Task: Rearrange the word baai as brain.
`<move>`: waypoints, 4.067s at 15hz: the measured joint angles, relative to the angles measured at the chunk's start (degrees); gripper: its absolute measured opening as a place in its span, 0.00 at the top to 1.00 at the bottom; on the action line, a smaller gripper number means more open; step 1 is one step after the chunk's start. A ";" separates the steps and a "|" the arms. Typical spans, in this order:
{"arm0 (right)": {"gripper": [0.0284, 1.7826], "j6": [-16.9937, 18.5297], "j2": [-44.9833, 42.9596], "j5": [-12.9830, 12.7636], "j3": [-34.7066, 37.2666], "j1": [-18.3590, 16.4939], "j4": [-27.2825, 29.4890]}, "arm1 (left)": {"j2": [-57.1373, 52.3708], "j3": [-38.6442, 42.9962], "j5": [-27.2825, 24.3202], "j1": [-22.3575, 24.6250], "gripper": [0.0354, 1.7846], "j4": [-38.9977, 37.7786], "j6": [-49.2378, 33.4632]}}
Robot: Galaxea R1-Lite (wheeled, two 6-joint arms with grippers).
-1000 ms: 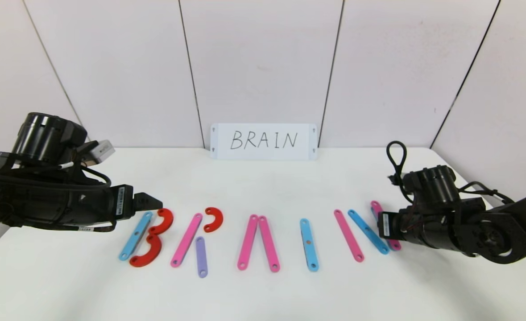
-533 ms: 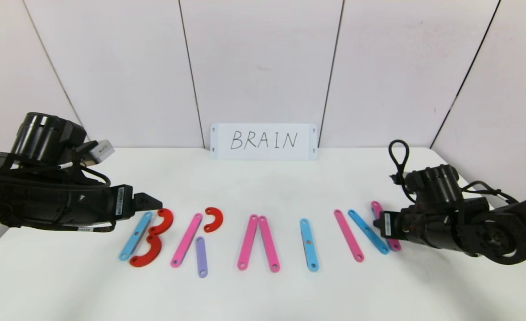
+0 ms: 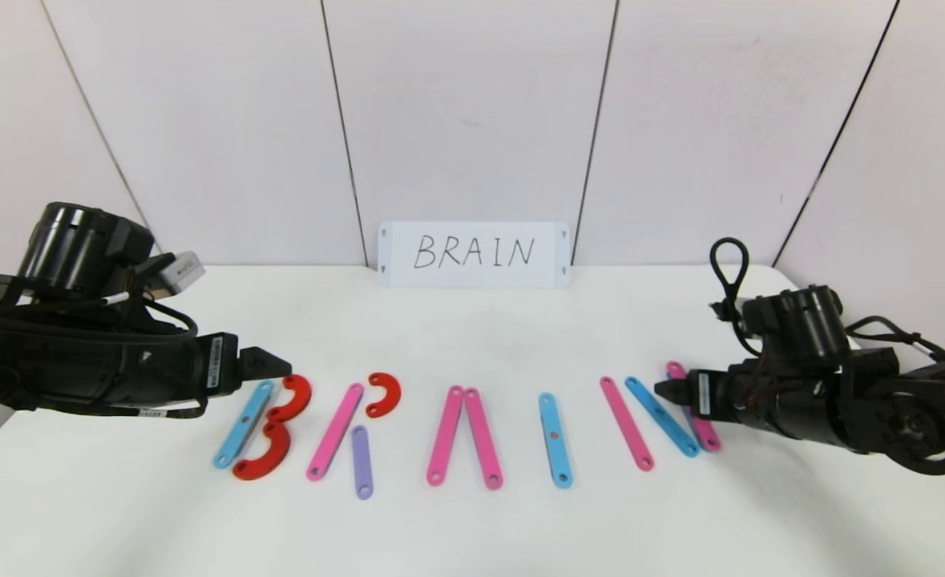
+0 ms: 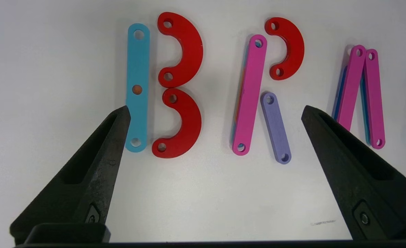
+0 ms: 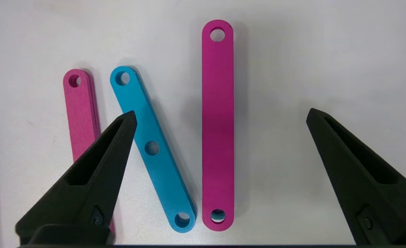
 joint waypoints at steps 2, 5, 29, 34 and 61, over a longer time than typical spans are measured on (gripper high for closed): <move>0.02 -0.33 -1.49 0.78 0.00 0.00 0.28 | -1.19 0.26 0.05 0.00 0.03 -0.05 0.55; 0.02 -2.01 -6.07 2.82 0.09 0.00 0.80 | -4.36 0.72 0.02 0.13 0.03 -0.09 2.38; 0.02 -5.60 -79.28 0.37 2.08 -4.88 40.13 | -65.13 11.22 0.85 0.46 0.03 19.27 19.70; 0.02 -8.55 -86.33 0.94 3.39 -11.26 40.46 | -70.24 11.19 1.69 9.39 0.03 21.77 19.40; 0.02 -19.86 -105.35 8.97 40.90 -14.15 21.08 | -87.27 53.11 7.55 7.74 0.03 -9.87 20.11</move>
